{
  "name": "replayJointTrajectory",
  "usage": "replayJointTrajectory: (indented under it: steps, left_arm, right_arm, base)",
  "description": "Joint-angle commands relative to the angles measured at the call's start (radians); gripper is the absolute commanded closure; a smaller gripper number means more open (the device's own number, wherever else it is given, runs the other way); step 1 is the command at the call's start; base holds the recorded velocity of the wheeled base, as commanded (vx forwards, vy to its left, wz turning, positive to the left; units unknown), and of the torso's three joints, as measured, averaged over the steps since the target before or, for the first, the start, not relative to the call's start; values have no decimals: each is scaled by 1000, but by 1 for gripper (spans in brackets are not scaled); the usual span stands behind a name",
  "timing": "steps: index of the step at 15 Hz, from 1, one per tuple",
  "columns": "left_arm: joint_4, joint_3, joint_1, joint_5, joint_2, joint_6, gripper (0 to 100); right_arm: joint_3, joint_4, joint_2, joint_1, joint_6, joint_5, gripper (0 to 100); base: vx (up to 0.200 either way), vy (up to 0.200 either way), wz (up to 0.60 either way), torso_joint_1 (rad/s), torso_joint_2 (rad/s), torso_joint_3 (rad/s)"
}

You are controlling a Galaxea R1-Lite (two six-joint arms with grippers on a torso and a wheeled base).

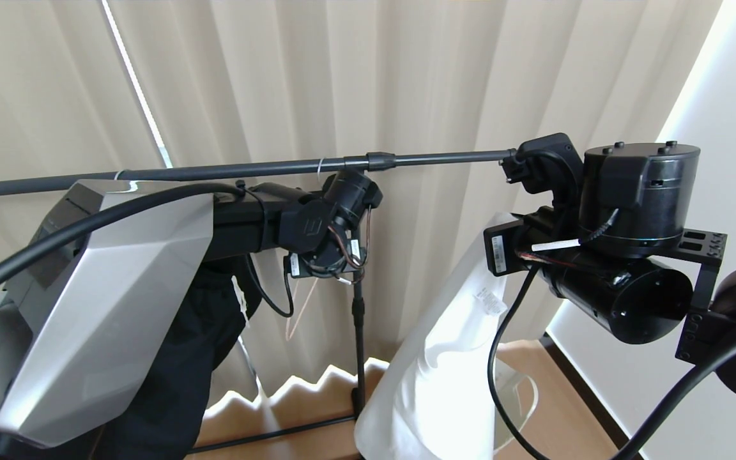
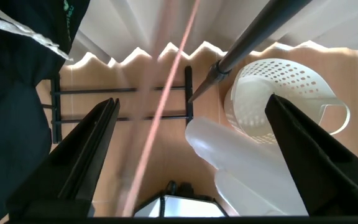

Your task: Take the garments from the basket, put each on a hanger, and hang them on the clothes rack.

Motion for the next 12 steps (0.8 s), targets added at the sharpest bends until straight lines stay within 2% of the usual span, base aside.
replayJointTrajectory:
  steps: [1, 12]
  left_arm:
    - [-1, 0, -3, 0, 1, 0, 0]
    - [9, 9, 15, -4, -48, -4, 0]
  right_arm:
    - [0, 0, 1, 0, -2, 0, 100]
    - [0, 0, -1, 0, 0, 0, 100]
  base:
    - [0, 0, 0, 0, 0, 0]
    - [0, 0, 0, 0, 0, 0]
